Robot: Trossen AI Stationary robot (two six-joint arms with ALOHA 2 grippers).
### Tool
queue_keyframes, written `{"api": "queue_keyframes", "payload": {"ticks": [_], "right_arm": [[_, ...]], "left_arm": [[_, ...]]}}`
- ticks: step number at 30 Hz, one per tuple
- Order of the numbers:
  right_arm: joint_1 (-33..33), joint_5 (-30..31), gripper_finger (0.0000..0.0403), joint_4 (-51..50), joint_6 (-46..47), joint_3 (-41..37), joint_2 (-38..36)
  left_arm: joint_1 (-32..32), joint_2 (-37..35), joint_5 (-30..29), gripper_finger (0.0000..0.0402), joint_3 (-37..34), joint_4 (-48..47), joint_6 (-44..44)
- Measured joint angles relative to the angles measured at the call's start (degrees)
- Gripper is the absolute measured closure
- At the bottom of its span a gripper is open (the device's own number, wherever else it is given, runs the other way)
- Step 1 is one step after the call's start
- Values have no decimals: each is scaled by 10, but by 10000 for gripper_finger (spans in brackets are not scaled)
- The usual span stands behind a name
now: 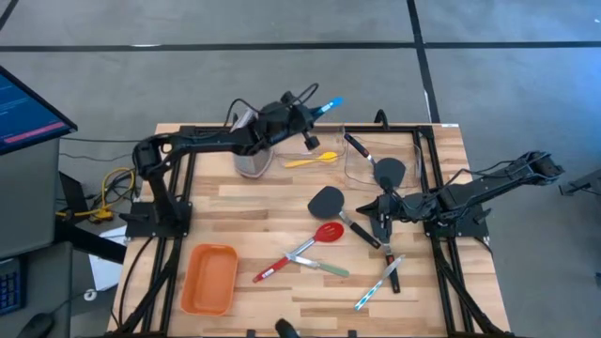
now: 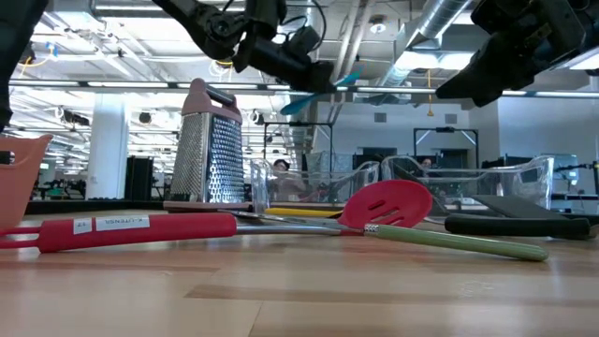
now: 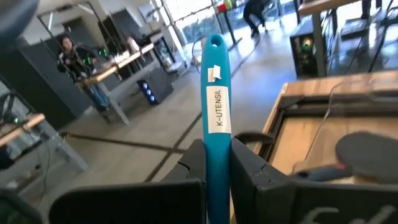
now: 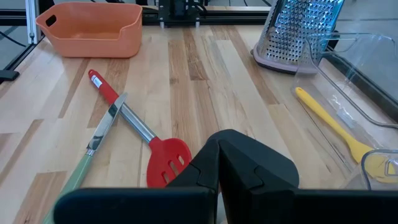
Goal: Pick & Place Kitchen Items
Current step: Put the blue serving spoon into the left transparent bin
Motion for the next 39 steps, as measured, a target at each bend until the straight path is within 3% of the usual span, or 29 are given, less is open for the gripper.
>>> {"api": "queue_keyframes", "payload": {"ticks": [16, 39], "right_arm": [[0, 0, 401, 0, -2, 0, 0], [0, 0, 401, 0, -2, 0, 0]], "left_arm": [[48, 1, 77, 394, 0, -104, -53], [53, 127, 69, 394, -1, -114, -97]]}}
